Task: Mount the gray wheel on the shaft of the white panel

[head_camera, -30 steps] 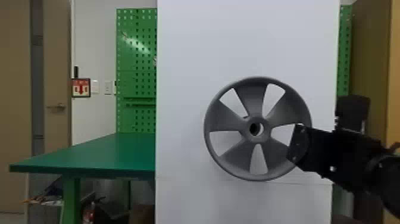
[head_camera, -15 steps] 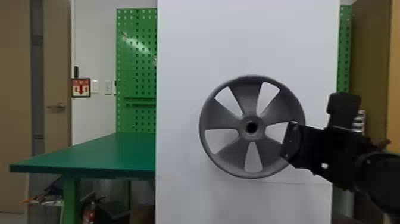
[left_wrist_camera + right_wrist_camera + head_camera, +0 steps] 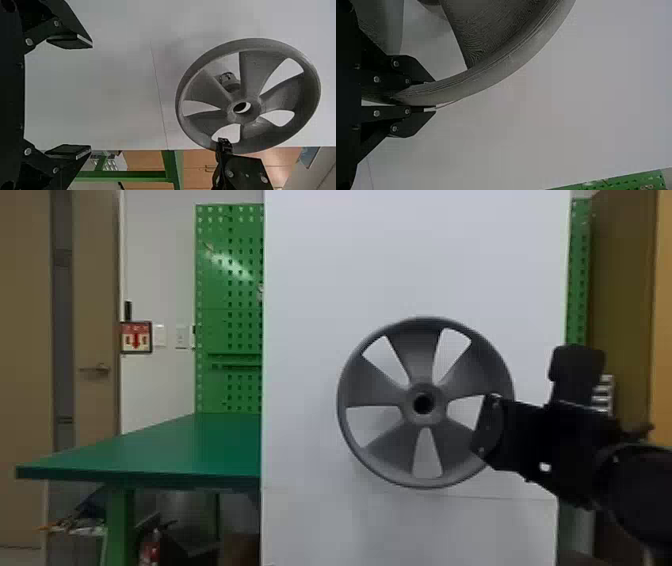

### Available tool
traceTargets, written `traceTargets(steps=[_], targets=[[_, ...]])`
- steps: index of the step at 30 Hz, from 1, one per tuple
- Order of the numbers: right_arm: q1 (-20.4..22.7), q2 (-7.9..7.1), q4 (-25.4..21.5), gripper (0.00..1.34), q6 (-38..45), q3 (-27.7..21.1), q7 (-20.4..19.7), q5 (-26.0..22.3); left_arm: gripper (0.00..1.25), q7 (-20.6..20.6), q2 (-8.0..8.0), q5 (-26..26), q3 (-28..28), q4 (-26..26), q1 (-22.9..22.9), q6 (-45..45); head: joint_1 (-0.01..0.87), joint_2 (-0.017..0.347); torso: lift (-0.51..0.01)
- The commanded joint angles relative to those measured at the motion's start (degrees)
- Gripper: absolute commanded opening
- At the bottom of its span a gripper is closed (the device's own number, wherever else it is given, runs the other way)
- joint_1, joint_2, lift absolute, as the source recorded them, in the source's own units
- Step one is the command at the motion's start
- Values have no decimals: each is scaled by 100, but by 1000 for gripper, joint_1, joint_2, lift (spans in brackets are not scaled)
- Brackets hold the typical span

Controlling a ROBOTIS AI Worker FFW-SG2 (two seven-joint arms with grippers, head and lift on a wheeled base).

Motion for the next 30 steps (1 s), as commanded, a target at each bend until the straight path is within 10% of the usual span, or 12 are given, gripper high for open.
traceTargets(steps=[1,30], targets=[[-14,-16,85,170,-39,1,0,11,914,0,-2,4,-1,0,-5,0,38,-8,-495],[-146,-86,586,170,-321,9,237,116,914,0,15,21,-1,9,-14,0,38,-8,-495]])
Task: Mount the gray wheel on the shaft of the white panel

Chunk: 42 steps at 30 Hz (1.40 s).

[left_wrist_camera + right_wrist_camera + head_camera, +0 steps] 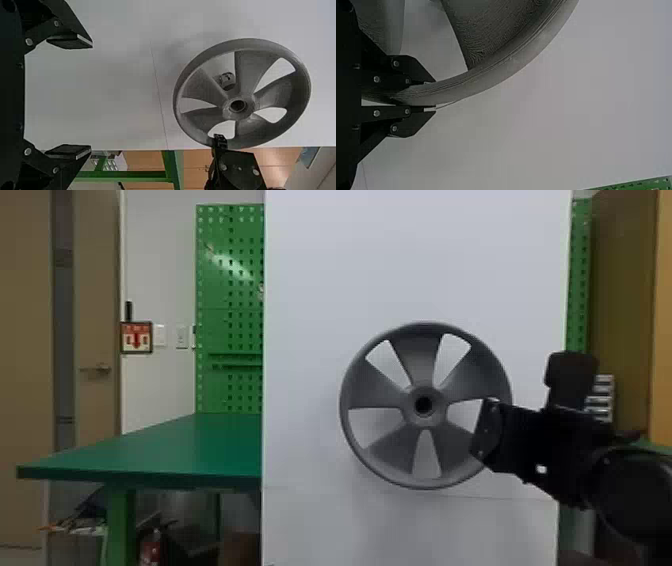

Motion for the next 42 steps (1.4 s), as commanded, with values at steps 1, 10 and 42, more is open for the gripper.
traceTargets(steps=[1,10,42], targets=[[-46,-16,111,170,-17,-22,0,-8,914,0,0,8,1,0,0,0,38,-8,-495],[-143,-69,419,170,-52,-110,97,-166,914,0,18,8,1,0,-9,0,38,-8,-495],[-151,-95,709,428,-403,-101,132,-79,914,0,27,26,1,0,-18,0,38,-8,-495]])
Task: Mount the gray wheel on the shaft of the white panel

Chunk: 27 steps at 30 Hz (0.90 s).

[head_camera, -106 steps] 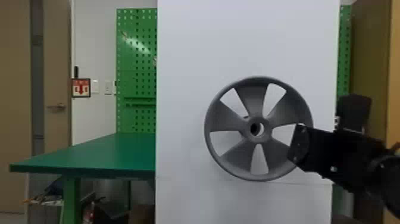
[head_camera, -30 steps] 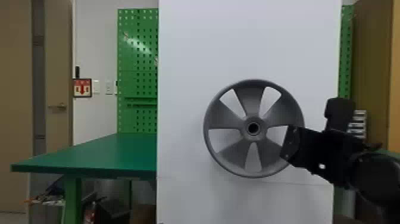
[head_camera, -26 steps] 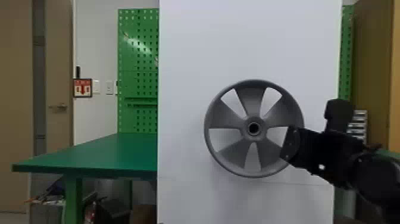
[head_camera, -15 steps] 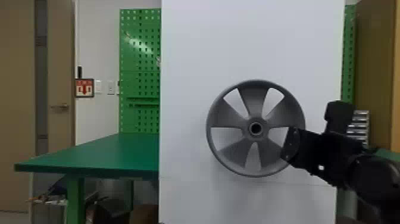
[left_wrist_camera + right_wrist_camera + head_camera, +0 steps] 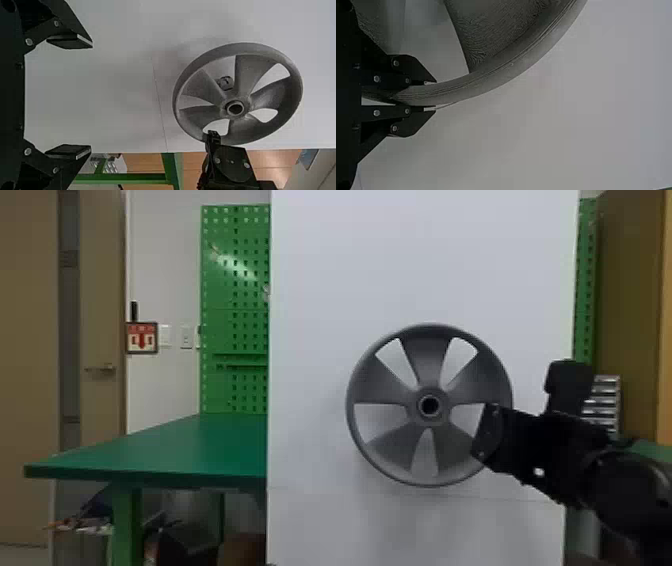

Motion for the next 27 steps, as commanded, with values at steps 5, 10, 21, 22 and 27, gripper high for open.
traceTargets(steps=[5,10,21,22,27], targets=[[42,-34,-2,845,-163,9,63,7,914,0,0,-1,0,0,-1,0,38,-8,-495],[7,-52,95,1339,-163,-8,309,43,914,0,0,8,-9,0,-1,0,38,-8,-495],[-64,-87,297,1339,-154,-43,871,166,914,0,0,17,-9,9,-1,0,38,-8,-495],[-64,-87,297,1339,-163,-43,906,183,914,0,8,17,-18,9,-1,0,38,-8,-495],[-72,-52,289,1339,-163,-26,959,236,914,0,0,17,-9,9,8,0,38,-8,-495]])
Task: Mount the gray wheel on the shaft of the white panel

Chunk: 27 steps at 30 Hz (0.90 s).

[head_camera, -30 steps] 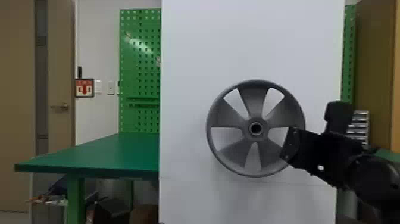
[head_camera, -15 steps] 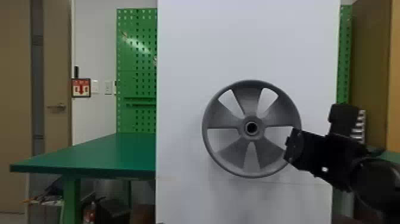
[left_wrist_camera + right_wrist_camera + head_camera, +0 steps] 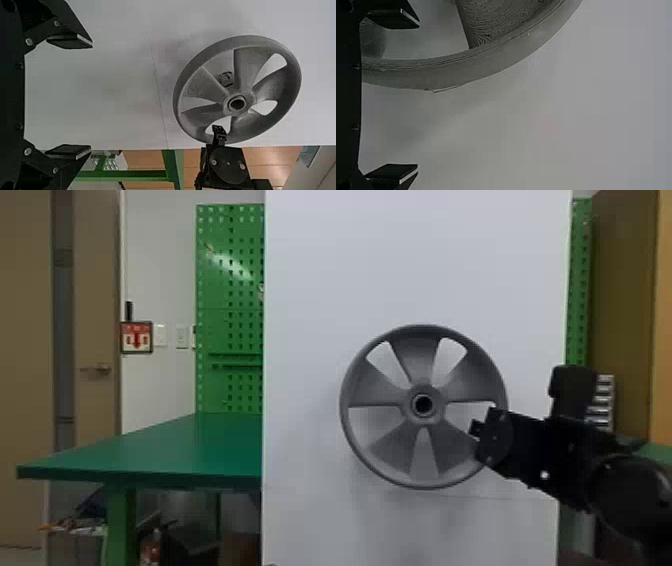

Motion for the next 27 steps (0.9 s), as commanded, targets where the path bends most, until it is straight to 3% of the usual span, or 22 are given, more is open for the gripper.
traceTargets(steps=[1,12,19,27], targets=[[-3,41,-14,1339,6,0,0,56,914,0,-1,5,5,0,8,0,38,-8,-495],[41,93,-76,1339,-2,-35,0,144,914,0,-1,22,14,0,17,0,38,-8,-495],[173,260,-629,1339,235,-53,0,531,914,0,-1,22,23,0,17,0,38,-8,-495],[393,401,-1104,1339,358,-71,-9,470,914,0,-1,31,40,0,26,0,38,-8,-495]])
